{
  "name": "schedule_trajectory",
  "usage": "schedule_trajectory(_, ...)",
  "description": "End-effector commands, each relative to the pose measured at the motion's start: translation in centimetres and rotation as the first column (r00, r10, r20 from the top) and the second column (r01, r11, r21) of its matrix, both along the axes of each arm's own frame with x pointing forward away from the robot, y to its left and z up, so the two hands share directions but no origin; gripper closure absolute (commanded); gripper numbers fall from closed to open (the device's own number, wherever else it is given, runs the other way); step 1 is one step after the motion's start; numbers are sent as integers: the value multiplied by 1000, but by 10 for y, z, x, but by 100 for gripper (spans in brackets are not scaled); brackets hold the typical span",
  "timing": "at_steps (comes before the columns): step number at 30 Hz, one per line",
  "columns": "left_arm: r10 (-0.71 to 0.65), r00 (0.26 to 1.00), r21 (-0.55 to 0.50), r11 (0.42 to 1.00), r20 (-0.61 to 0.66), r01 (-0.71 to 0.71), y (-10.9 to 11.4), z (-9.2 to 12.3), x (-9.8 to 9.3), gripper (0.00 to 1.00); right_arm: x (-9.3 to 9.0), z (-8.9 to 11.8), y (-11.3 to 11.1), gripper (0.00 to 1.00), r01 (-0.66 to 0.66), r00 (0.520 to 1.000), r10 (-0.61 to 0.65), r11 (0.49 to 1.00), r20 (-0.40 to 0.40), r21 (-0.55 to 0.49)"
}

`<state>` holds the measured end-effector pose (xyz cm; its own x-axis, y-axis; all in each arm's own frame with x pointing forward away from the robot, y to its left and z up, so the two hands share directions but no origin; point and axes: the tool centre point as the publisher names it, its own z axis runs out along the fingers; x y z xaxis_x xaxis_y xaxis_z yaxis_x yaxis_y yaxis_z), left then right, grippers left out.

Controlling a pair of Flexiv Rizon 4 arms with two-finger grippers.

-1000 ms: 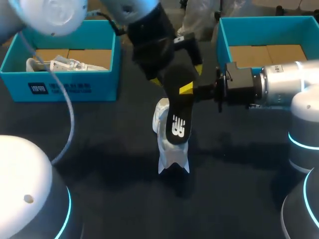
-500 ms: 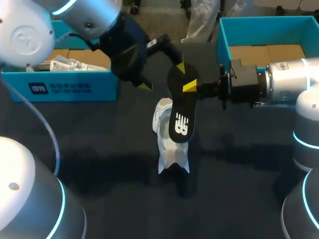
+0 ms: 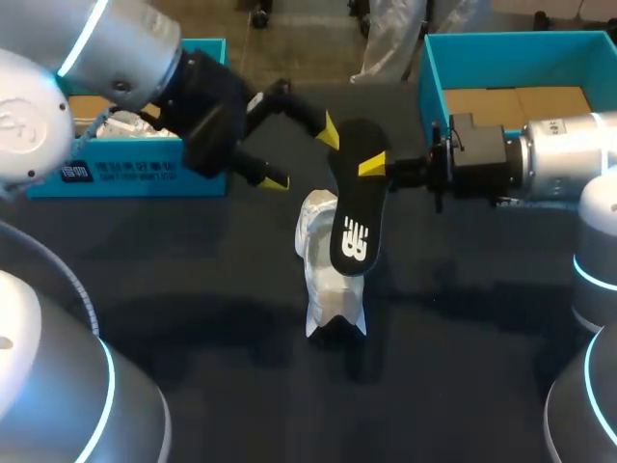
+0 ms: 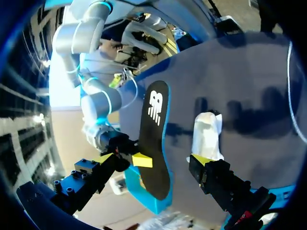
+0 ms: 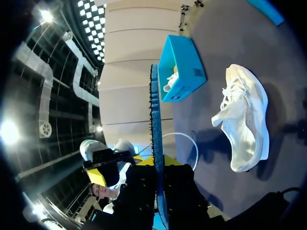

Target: Take the shoe out of the shoebox, open the shoe tongue, remove and reinsert the insole, then place the shoe into the shoebox

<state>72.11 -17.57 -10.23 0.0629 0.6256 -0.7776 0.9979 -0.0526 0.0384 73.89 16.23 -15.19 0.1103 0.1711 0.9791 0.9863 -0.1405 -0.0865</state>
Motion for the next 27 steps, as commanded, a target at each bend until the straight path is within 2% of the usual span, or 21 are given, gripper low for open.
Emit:
schedule_trajectory(1,-32,999,-421,907,2,30,9,-6,-2,0,-4,1,-1,100,6,1000,-6,1000,-4,-4)
schedule_trajectory(14,-32,999,-431,902,1,29,10,-6,-3,0,-5,-2,-2,100,2,1000,-2,1000,-23,-2)
schedule_trajectory(20,-32,999,-431,902,1,29,10,-6,-3,0,-6,0,1,100,31,998,-30,1000,-61,5)
schedule_trajectory(21,2,998,-454,890,-65,-31,8,-11,-6,0,-6,1,2,100,32,998,-31,999,-58,6)
schedule_trajectory(23,4,999,-505,863,-47,-27,4,-18,-6,0,-7,3,5,100,33,998,-33,999,-49,13)
schedule_trajectory(25,4,999,-505,863,-47,-27,4,-18,-6,0,-7,3,5,100,33,998,-33,999,-49,13)
schedule_trajectory(26,20,996,-562,824,-89,-67,-2,-26,-7,0,-8,6,10,100,31,999,-31,999,-39,16)
schedule_trajectory(27,40,994,-573,815,-103,-92,-4,-28,-7,0,-9,7,12,100,31,999,-30,999,-37,16)
